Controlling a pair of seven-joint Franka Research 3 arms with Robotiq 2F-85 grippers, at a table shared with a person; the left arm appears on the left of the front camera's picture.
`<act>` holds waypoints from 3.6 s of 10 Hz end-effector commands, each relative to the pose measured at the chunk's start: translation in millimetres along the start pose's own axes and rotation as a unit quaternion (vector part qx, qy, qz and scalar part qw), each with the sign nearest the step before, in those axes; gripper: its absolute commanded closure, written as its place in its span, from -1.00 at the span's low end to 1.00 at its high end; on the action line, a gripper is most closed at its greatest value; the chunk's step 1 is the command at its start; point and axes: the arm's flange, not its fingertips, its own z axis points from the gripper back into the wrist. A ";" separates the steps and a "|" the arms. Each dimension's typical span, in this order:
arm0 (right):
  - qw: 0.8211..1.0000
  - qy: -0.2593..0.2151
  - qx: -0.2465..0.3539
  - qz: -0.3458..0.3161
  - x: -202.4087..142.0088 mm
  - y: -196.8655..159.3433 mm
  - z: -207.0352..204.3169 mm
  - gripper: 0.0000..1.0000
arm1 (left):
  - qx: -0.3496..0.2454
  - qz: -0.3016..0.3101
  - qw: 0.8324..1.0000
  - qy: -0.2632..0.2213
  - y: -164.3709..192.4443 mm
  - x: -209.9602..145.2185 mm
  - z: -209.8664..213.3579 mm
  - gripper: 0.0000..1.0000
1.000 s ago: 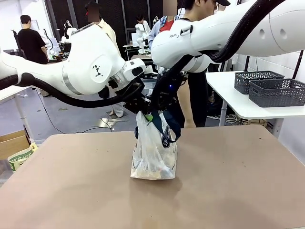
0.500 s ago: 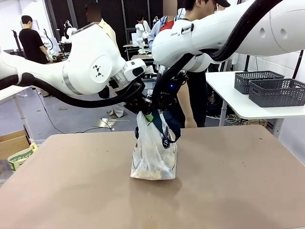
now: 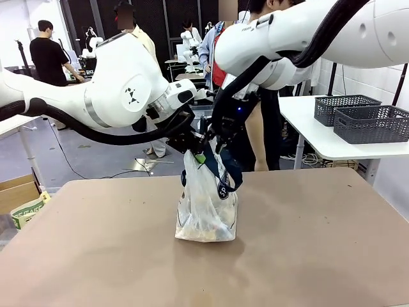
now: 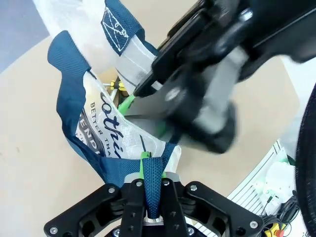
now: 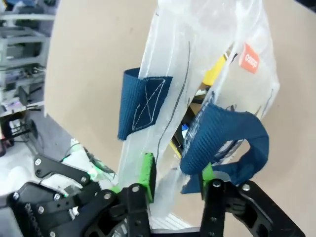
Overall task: Transfer purchased items from the store into the shopping bag.
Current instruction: Move the Reusable shopping bag to the right side of the table.
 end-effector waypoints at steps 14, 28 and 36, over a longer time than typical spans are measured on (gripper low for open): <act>0.846 -0.125 -0.006 0.518 -128.4 -92.9 100.4 -1.00 | -0.001 0.002 1.000 -0.001 0.2 0.4 1.4 1.00; 0.855 -0.183 0.011 0.484 -124.3 -95.4 112.8 -1.00 | 0.077 0.018 0.995 0.055 -2.8 27.1 12.4 1.00; 0.855 -0.183 0.011 0.484 -124.3 -95.4 112.8 -1.00 | 0.222 0.058 0.971 0.067 49.0 41.5 125.2 1.00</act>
